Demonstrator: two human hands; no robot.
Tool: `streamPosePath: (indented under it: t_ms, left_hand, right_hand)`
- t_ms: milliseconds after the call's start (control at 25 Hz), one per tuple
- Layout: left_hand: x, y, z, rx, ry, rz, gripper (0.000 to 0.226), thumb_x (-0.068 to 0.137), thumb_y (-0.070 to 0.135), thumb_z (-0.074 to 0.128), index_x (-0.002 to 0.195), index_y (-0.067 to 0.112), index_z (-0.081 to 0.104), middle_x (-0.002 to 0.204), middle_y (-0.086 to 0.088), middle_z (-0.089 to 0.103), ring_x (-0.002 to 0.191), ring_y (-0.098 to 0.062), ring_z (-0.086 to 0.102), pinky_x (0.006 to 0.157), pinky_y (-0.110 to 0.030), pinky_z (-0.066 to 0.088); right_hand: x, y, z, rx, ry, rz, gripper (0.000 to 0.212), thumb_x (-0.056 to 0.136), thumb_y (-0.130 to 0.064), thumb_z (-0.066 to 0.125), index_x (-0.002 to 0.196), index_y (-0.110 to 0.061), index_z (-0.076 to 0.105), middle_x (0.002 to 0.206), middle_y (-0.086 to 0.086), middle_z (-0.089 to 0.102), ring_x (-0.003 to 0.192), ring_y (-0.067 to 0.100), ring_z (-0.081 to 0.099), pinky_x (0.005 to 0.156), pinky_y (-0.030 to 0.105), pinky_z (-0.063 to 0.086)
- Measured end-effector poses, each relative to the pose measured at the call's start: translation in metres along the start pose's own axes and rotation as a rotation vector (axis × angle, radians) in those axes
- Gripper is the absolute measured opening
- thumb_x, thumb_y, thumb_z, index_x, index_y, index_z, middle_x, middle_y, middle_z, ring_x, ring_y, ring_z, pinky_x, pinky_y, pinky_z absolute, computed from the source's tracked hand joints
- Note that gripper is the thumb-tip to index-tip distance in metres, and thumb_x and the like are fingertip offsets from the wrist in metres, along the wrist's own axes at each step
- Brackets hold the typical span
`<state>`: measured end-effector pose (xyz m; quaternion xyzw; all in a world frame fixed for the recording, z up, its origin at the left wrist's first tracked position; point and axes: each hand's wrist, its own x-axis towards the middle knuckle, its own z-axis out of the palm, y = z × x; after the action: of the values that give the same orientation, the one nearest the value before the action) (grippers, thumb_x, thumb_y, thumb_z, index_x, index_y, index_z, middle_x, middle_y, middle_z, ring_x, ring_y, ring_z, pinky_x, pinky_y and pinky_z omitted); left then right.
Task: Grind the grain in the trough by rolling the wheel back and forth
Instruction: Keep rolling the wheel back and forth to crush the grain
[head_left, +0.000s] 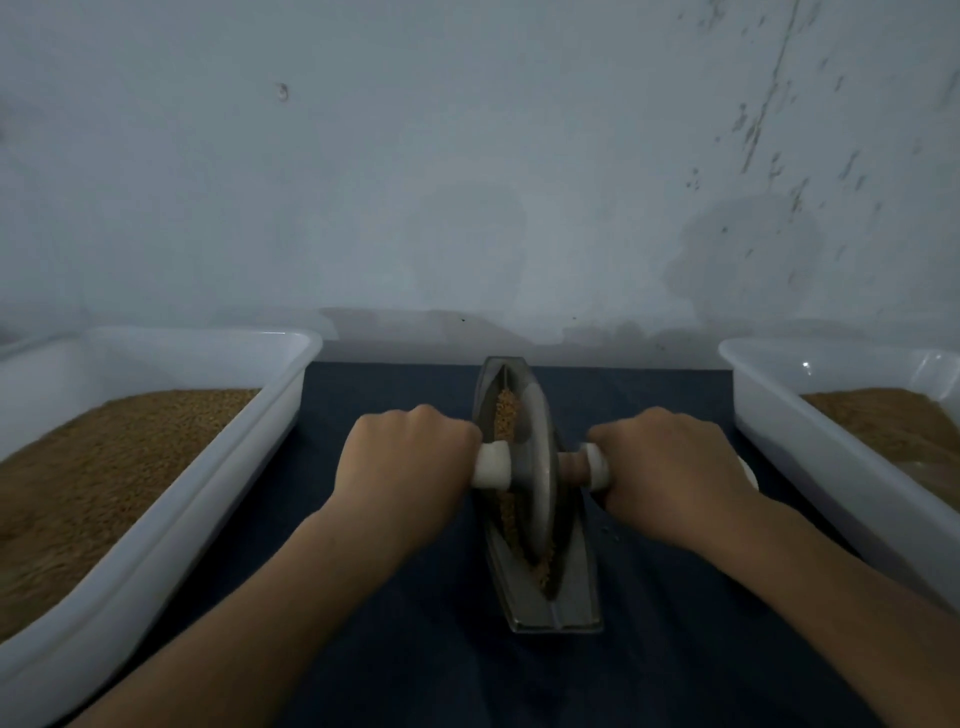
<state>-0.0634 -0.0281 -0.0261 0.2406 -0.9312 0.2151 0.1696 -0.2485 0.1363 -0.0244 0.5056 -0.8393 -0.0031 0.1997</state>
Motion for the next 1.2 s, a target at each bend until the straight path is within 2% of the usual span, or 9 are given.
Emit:
streamPosePath:
  t_ms: [200, 400, 480, 560, 720, 800, 960, 1080, 1200]
  left_hand:
    - [0.054, -0.009, 0.024, -0.001, -0.061, -0.017, 0.01, 0.087, 0.029, 0.063, 0.097, 0.027, 0.062, 0.077, 0.003, 0.05, 0.064, -0.02, 0.049, 0.055, -0.034, 0.036]
    - [0.096, -0.019, 0.035, 0.01, -0.06, -0.064, 0.011, 0.089, 0.022, 0.059, 0.099, 0.024, 0.065, 0.089, -0.003, 0.063, 0.078, -0.027, 0.064, 0.058, -0.035, 0.042]
    - [0.082, -0.016, 0.03, -0.031, -0.067, -0.048, 0.011, 0.089, 0.025, 0.06, 0.099, 0.025, 0.064, 0.086, -0.001, 0.061, 0.076, -0.025, 0.062, 0.06, -0.035, 0.042]
    - [0.053, -0.012, 0.022, -0.07, -0.075, -0.025, 0.011, 0.087, 0.031, 0.063, 0.097, 0.027, 0.062, 0.077, 0.004, 0.051, 0.067, -0.02, 0.053, 0.058, -0.034, 0.039]
    - [0.0, -0.003, 0.001, -0.058, -0.055, 0.006, 0.023, 0.082, 0.038, 0.067, 0.082, 0.035, 0.044, 0.065, 0.01, 0.03, 0.057, -0.013, 0.036, 0.049, -0.03, 0.024]
    - [-0.003, -0.003, -0.001, -0.061, -0.065, 0.015, 0.023, 0.083, 0.038, 0.066, 0.082, 0.035, 0.044, 0.065, 0.01, 0.032, 0.057, -0.012, 0.038, 0.049, -0.029, 0.025]
    - [0.029, -0.008, 0.016, -0.086, -0.112, -0.019, 0.01, 0.086, 0.033, 0.063, 0.094, 0.031, 0.058, 0.072, 0.008, 0.04, 0.064, -0.017, 0.046, 0.056, -0.034, 0.036]
    - [0.067, -0.016, 0.033, -0.089, -0.128, -0.085, 0.011, 0.087, 0.028, 0.059, 0.098, 0.028, 0.063, 0.082, 0.003, 0.055, 0.069, -0.022, 0.052, 0.059, -0.036, 0.039]
    - [0.088, -0.018, 0.037, -0.06, -0.119, -0.113, 0.014, 0.088, 0.027, 0.06, 0.1, 0.026, 0.066, 0.088, -0.001, 0.063, 0.068, -0.022, 0.051, 0.057, -0.036, 0.039]
  right_hand:
    - [0.052, 0.004, 0.022, 0.043, -0.044, 0.054, 0.023, 0.077, -0.039, 0.064, 0.066, -0.033, 0.044, 0.072, -0.01, 0.055, 0.065, 0.016, 0.054, 0.055, 0.029, 0.04]
    - [0.105, 0.009, 0.028, 0.042, -0.049, 0.064, 0.018, 0.083, -0.035, 0.063, 0.069, -0.029, 0.054, 0.072, -0.007, 0.059, 0.061, 0.015, 0.052, 0.051, 0.026, 0.033]
    - [0.09, 0.005, 0.024, 0.043, -0.038, 0.063, 0.022, 0.082, -0.035, 0.064, 0.067, -0.03, 0.049, 0.072, -0.007, 0.055, 0.063, 0.017, 0.052, 0.053, 0.027, 0.034]
    - [0.058, 0.001, 0.015, 0.023, -0.028, 0.046, 0.028, 0.079, -0.037, 0.066, 0.065, -0.032, 0.042, 0.072, -0.008, 0.052, 0.065, 0.017, 0.052, 0.055, 0.029, 0.036]
    - [-0.002, -0.004, -0.006, -0.018, 0.009, 0.012, 0.035, 0.07, -0.036, 0.069, 0.06, -0.034, 0.036, 0.06, -0.012, 0.045, 0.052, 0.005, 0.042, 0.045, 0.024, 0.021]
    - [-0.008, -0.002, -0.01, -0.027, -0.016, 0.031, 0.033, 0.07, -0.038, 0.069, 0.06, -0.034, 0.037, 0.059, -0.013, 0.046, 0.052, 0.003, 0.041, 0.044, 0.023, 0.019]
    - [0.029, 0.001, 0.002, -0.02, -0.056, 0.042, 0.028, 0.075, -0.038, 0.066, 0.063, -0.033, 0.041, 0.067, -0.012, 0.05, 0.058, 0.01, 0.047, 0.047, 0.024, 0.025]
    - [0.077, 0.005, 0.018, -0.03, -0.037, 0.047, 0.022, 0.078, -0.035, 0.065, 0.066, -0.03, 0.048, 0.07, -0.009, 0.053, 0.061, 0.016, 0.049, 0.051, 0.026, 0.031]
    - [0.105, 0.009, 0.022, -0.016, -0.066, 0.05, 0.018, 0.081, -0.032, 0.065, 0.066, -0.027, 0.056, 0.066, -0.007, 0.056, 0.057, 0.012, 0.05, 0.048, 0.023, 0.032]
